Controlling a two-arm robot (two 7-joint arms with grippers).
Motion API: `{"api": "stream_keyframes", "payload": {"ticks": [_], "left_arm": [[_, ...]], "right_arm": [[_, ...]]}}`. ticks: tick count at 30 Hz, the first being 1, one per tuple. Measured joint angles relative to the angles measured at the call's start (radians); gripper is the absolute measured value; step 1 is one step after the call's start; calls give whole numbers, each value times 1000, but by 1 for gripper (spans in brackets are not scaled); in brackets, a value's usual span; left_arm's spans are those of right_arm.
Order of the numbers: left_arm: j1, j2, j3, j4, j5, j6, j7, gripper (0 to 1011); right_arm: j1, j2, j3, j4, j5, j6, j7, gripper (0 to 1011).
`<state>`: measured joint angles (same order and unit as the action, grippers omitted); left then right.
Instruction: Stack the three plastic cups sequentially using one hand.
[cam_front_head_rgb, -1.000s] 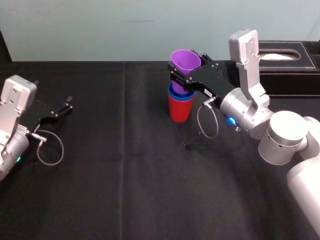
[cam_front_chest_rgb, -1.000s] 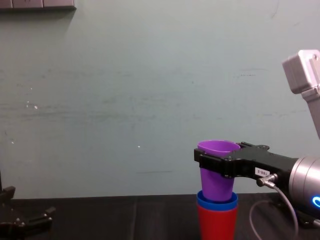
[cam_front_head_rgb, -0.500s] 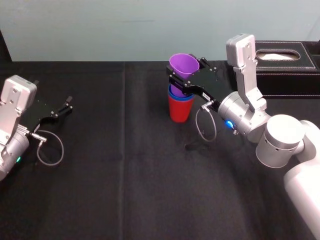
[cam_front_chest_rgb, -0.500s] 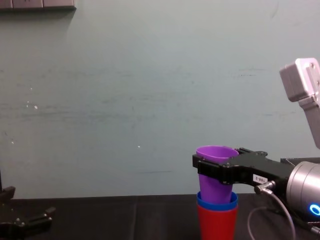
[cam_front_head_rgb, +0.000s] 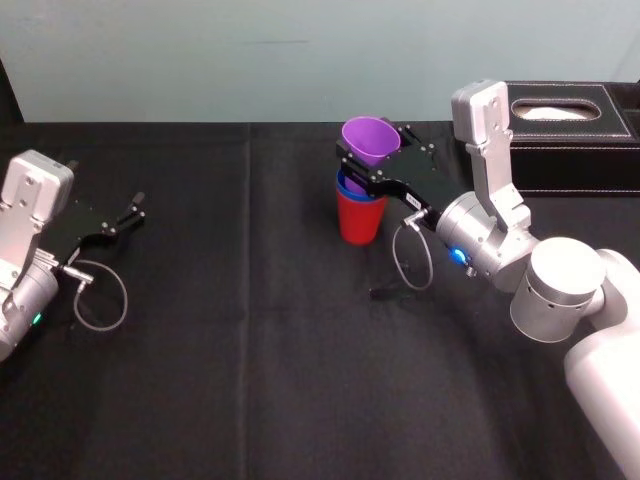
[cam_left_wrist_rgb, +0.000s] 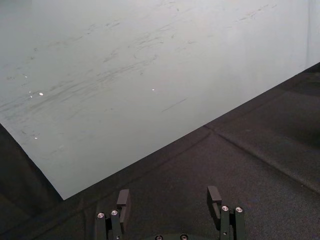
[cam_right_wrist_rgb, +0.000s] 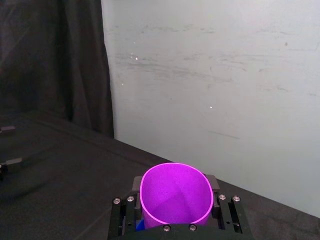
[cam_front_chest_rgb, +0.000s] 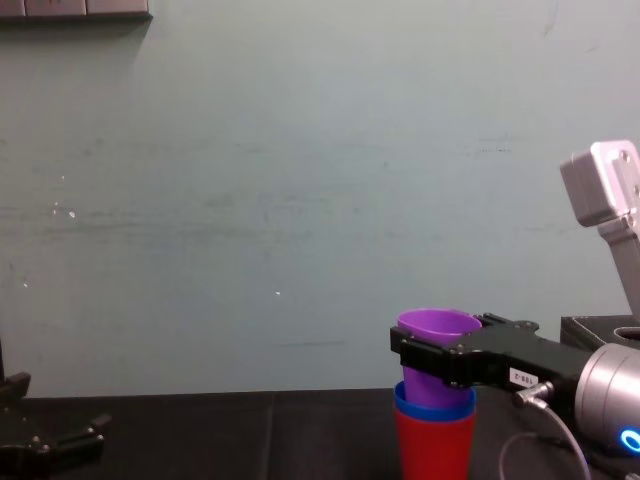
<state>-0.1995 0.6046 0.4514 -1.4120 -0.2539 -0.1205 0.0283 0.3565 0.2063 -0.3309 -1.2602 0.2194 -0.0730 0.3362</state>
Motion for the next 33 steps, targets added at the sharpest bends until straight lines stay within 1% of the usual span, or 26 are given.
{"api": "stream_keyframes", "payload": {"ticks": [14, 23, 33], "left_arm": [[0, 0, 0, 0, 0, 0, 0, 1004], [0, 0, 0, 0, 0, 0, 0, 1005], [0, 0, 0, 0, 0, 0, 0, 1005]], "right_arm": [[0, -11, -3, 30, -2, -14, 9, 749], [-1, -13, -4, 35, -5, -16, 9, 749], [-1, -16, -4, 48, -12, -33, 10, 749]]}}
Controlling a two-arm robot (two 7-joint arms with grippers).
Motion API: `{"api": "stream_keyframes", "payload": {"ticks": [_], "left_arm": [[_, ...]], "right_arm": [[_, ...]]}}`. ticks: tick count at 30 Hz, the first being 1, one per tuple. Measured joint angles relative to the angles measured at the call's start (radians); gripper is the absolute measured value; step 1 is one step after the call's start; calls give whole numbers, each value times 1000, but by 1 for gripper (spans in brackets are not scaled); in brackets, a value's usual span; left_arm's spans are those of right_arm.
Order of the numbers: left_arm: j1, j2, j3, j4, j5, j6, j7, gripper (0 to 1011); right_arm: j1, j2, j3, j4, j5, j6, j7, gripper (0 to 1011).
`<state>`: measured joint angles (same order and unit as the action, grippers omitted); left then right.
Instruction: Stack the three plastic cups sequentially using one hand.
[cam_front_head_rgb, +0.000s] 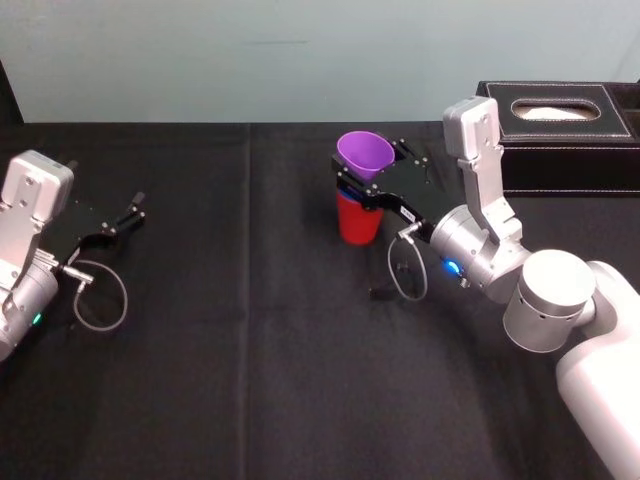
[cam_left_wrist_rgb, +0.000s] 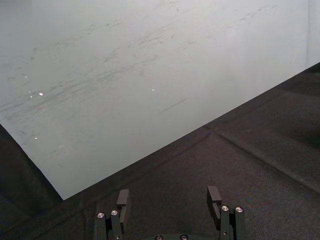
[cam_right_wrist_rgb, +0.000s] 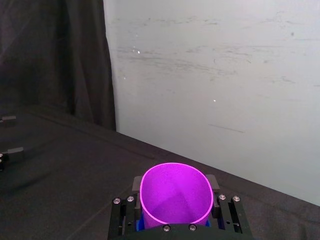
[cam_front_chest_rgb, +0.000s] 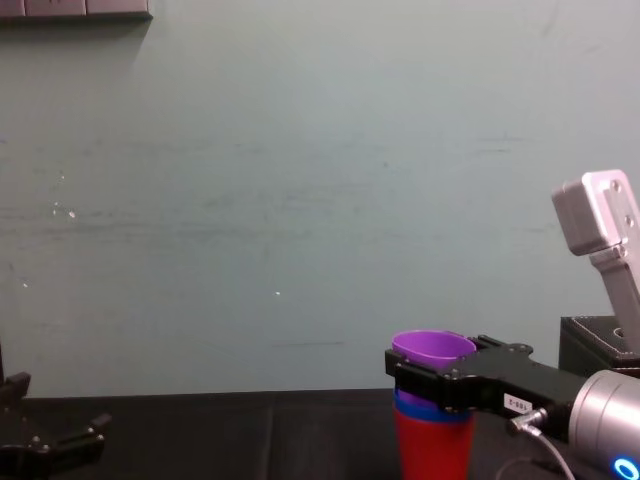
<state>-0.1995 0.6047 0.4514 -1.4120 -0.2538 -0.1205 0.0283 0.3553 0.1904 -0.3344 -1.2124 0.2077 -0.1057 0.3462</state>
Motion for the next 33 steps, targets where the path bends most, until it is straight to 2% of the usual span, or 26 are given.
{"api": "stream_keyframes", "payload": {"ticks": [17, 33], "left_arm": [[0, 0, 0, 0, 0, 0, 0, 1004], [0, 0, 0, 0, 0, 0, 0, 1005]], "right_arm": [[3, -9, -6, 30, -15, -20, 2, 749], [1, -9, -4, 32, -20, -23, -2, 749]]}}
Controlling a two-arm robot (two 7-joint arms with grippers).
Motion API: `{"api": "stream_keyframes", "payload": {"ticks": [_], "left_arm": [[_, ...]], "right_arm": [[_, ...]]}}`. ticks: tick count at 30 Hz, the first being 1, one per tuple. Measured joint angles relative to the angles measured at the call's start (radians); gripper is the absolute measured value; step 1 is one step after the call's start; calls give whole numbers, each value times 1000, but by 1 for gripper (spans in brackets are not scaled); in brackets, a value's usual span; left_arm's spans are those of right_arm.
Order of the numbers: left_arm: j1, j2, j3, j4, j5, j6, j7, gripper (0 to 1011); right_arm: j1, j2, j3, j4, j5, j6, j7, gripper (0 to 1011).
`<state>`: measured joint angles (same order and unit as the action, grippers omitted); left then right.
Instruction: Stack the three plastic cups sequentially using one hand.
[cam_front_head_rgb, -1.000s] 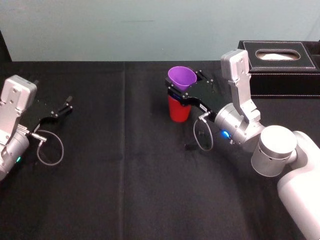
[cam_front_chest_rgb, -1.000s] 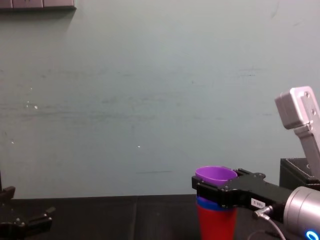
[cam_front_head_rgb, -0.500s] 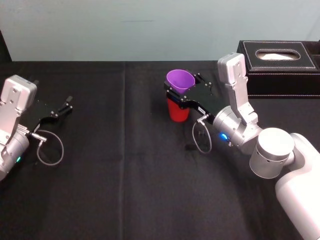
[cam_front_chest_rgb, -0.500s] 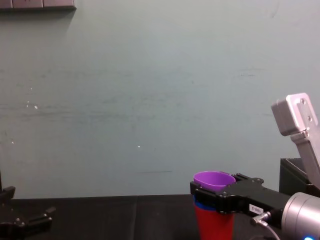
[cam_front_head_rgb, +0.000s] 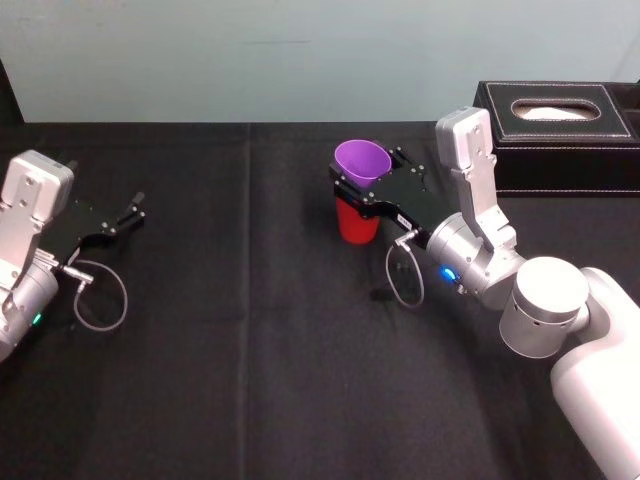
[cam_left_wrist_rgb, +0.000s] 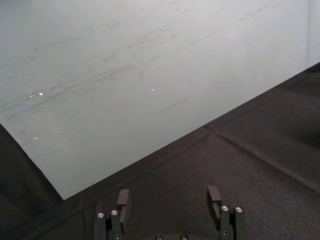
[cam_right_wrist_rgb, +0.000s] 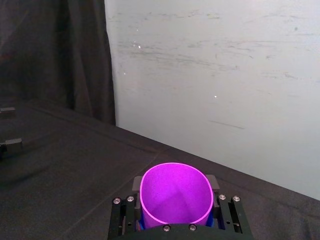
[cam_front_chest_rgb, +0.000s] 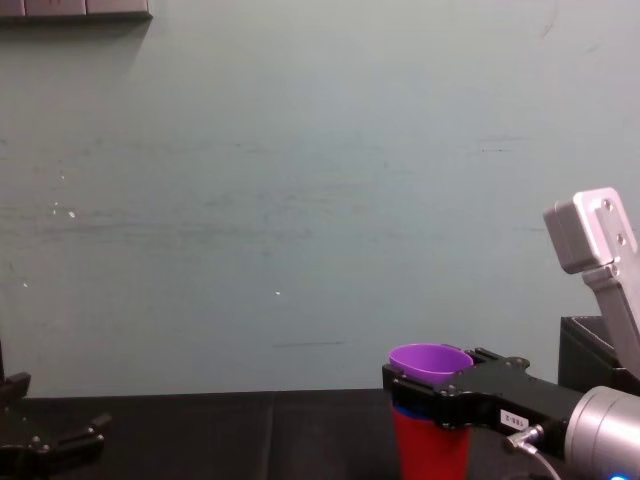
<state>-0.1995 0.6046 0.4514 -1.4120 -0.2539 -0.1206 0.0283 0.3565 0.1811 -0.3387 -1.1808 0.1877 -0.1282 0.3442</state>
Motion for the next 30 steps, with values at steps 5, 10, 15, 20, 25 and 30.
{"api": "stream_keyframes", "payload": {"ticks": [5, 10, 15, 20, 25, 30], "left_arm": [[0, 0, 0, 0, 0, 0, 0, 1005], [0, 0, 0, 0, 0, 0, 0, 1004], [0, 0, 0, 0, 0, 0, 0, 1005], [0, 0, 0, 0, 0, 0, 0, 1005], [0, 0, 0, 0, 0, 0, 0, 1005], [0, 0, 0, 0, 0, 0, 0, 1005]], "right_arm": [[0, 0, 0, -1, 0, 1, -1, 809], [0, 0, 0, -1, 1, 1, -1, 924], [0, 0, 0, -2, 1, 1, -1, 1004], [0, 0, 0, -3, 1, 2, 0, 1004], [-5, 6, 3, -21, 3, -4, 5, 1004], [-19, 19, 11, -63, 1, 2, 1, 1004]]}}
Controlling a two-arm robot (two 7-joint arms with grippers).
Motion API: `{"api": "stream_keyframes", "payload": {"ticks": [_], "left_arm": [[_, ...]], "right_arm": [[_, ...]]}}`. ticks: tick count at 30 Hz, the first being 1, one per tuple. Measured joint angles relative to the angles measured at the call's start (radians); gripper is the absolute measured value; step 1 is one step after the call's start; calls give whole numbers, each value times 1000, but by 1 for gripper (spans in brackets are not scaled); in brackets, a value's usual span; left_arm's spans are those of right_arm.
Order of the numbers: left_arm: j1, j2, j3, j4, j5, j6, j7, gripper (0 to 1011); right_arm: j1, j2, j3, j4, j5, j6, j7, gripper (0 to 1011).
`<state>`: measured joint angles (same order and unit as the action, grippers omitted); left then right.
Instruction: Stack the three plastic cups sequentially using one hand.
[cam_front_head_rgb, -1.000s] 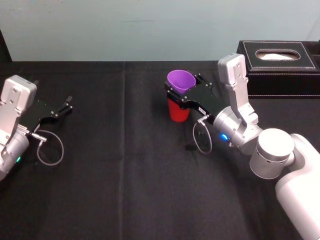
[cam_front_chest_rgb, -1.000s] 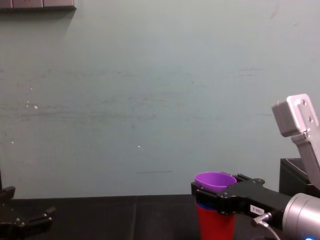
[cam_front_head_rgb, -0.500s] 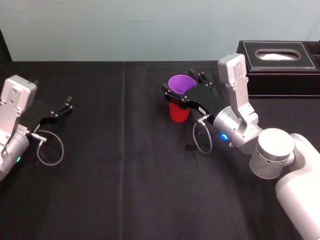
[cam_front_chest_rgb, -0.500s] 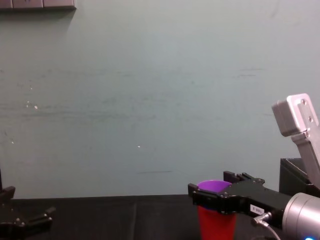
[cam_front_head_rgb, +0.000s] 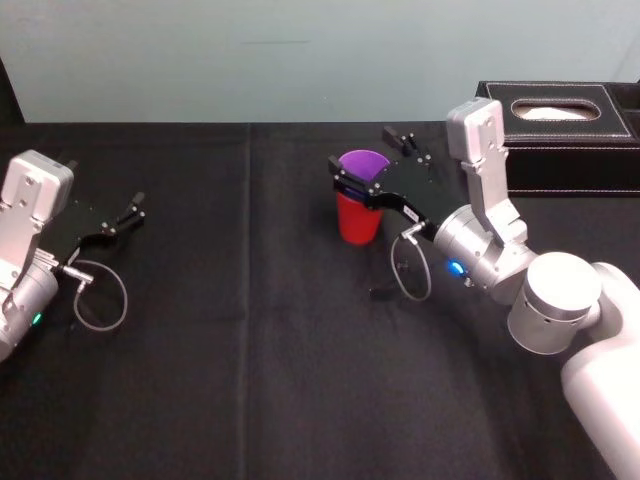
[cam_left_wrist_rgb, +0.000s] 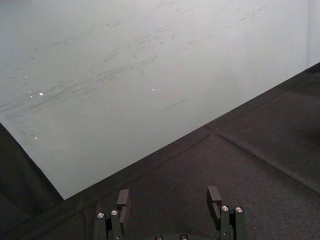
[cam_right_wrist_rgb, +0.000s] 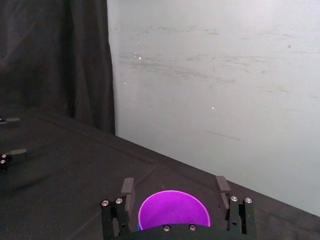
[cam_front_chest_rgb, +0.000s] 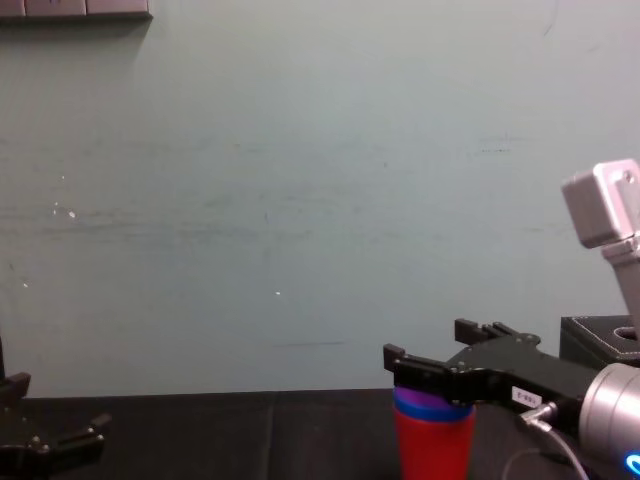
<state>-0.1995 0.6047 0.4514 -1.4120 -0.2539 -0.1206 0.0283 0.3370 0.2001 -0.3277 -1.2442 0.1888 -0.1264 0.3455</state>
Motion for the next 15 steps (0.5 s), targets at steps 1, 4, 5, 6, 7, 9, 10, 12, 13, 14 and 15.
{"api": "stream_keyframes", "payload": {"ticks": [1, 4, 5, 6, 7, 9, 10, 12, 13, 14, 15], "left_arm": [[0, 0, 0, 0, 0, 0, 0, 1005], [0, 0, 0, 0, 0, 0, 0, 1005], [0, 0, 0, 0, 0, 0, 0, 1005], [0, 0, 0, 0, 0, 0, 0, 1005], [0, 0, 0, 0, 0, 0, 0, 1005], [0, 0, 0, 0, 0, 0, 0, 1005], [0, 0, 0, 0, 0, 0, 0, 1005], [0, 0, 0, 0, 0, 0, 0, 1005], [0, 0, 0, 0, 0, 0, 0, 1005], [0, 0, 0, 0, 0, 0, 0, 1004], [0, 0, 0, 0, 0, 0, 0, 1005]], "right_arm": [[-3, 2, 1, -6, 0, 3, -1, 1004], [-19, 14, 8, -38, -2, 15, -8, 1004], [-28, 20, 12, -54, -2, 22, -11, 1004], [-34, 24, 14, -63, -2, 25, -12, 1004], [-39, 27, 17, -72, -1, 28, -12, 1004], [-57, 39, 26, -97, 4, 36, -13, 1004], [-65, 43, 30, -107, 6, 37, -13, 1004], [-89, 58, 40, -136, 12, 38, -13, 1004], [-99, 63, 43, -147, 14, 38, -12, 1004], [-109, 68, 46, -157, 16, 38, -12, 1004], [-128, 78, 53, -176, 21, 38, -12, 1004]]}}
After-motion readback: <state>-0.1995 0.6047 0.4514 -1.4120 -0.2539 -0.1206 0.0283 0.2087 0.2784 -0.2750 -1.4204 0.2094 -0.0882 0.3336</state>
